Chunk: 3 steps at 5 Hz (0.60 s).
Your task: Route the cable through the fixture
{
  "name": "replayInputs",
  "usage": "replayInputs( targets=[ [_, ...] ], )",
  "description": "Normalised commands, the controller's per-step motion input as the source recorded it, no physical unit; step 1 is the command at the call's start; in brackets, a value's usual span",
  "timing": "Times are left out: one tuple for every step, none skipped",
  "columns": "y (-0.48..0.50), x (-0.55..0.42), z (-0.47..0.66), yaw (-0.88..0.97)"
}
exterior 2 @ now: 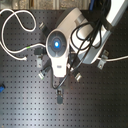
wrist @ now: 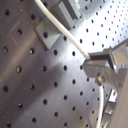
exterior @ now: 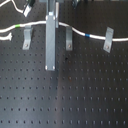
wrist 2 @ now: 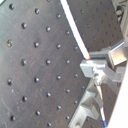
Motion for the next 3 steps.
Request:
replayInputs(
  targets=[
    [-0.003,0.005,-0.49,0.06],
    [-0.093,0.005,-0.58,0.13],
    [0.0,0.006,-0.34,0.38]
  ],
)
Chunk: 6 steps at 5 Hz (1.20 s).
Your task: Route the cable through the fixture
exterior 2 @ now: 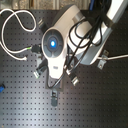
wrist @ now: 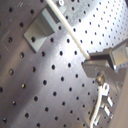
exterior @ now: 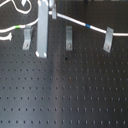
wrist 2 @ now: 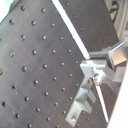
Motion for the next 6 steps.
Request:
replayInputs(
  targets=[
    [0.123,0.015,0.0,0.19],
    [0.185,0.035,0.0,-0.1],
    [0.317,0.203,0.06,-0.06],
    [0.192,0.274,0.02,0.0],
    [0.145,0.262,0.01,0.0],
    [-0.003,0.017,0.0,0.01]
  ],
)
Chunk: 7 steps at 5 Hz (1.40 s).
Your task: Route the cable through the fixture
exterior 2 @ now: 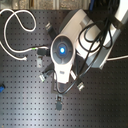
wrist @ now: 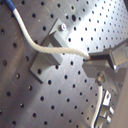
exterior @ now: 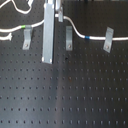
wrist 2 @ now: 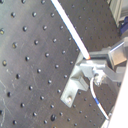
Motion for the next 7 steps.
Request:
replayInputs(
  targets=[
    [-0.03,-0.005,0.01,0.53],
    [-0.117,-0.026,0.02,0.69],
    [-0.2,-0.067,0.09,0.83],
    [-0.143,-0.063,0.11,0.9],
    [-0.088,-0.049,0.08,0.91],
    [-0.001,0.001,-0.04,0.03],
    [-0.056,-0.053,-0.56,0.23]
  ],
)
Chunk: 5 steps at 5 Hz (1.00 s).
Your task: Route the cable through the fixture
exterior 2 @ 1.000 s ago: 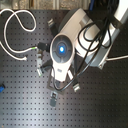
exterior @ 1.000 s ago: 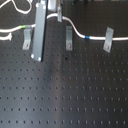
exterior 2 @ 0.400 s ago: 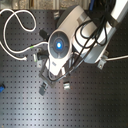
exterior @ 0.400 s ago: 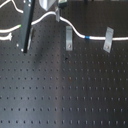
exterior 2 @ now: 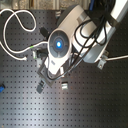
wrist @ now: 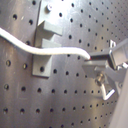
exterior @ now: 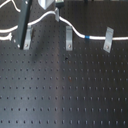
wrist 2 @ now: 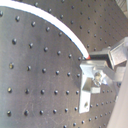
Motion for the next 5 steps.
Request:
replayInputs(
  targets=[
    [-0.015,-0.001,-0.35,0.31],
    [-0.085,0.091,-0.01,0.21],
    [-0.119,0.26,0.02,0.07],
    [-0.115,0.246,0.0,0.06],
    [-0.022,0.02,0.0,0.01]
  ],
)
